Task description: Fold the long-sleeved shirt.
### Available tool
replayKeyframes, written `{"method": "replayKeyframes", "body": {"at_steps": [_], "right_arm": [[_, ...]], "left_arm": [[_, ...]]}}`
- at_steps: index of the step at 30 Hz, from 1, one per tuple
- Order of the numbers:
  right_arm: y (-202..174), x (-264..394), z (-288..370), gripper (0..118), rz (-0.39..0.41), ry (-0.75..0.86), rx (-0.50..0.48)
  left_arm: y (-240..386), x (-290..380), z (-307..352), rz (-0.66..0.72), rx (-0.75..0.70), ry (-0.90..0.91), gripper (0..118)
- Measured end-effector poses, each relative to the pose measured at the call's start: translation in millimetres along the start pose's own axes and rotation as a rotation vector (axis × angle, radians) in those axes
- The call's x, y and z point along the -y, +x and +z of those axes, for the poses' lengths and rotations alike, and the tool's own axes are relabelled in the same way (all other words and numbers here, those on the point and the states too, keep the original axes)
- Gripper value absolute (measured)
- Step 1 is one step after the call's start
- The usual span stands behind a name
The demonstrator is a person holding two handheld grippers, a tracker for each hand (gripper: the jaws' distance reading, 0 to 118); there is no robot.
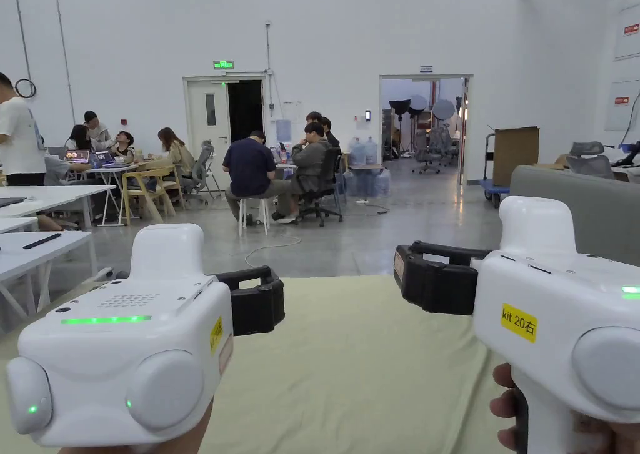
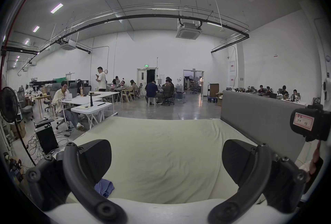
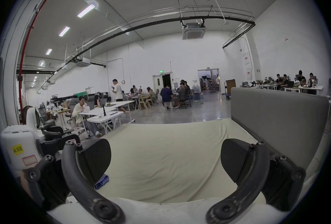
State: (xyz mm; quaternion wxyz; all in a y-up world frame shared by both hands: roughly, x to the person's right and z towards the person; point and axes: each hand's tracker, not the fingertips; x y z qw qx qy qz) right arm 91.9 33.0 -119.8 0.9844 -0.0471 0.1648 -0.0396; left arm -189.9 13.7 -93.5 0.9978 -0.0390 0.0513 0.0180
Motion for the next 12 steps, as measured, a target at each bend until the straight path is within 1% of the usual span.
{"method": "replayKeyframes", "body": {"at_steps": [1, 2, 3, 5, 12], "right_arm": [[1, 1, -1, 118, 0.003, 0.007, -0.027], [-1, 2, 1, 118, -0.001, 0.01, -0.023], [-3, 2, 2, 118, 0.007, 0.015, -0.015], [-11, 4, 2, 118, 0.044, 0.023, 0.035], [-12, 6, 2, 118, -0.006, 0.018, 0.016]], "left_arm": [[0, 0, 0, 0.001, 0.001, 0.002, 118], [0, -1, 1, 0.002, 0.003, 0.002, 118], [0, -1, 1, 0.003, 0.004, 0.003, 118], [2, -2, 1, 0.002, 0.008, 0.006, 118], [4, -1, 2, -0.011, 0.016, 0.0, 118]]}}
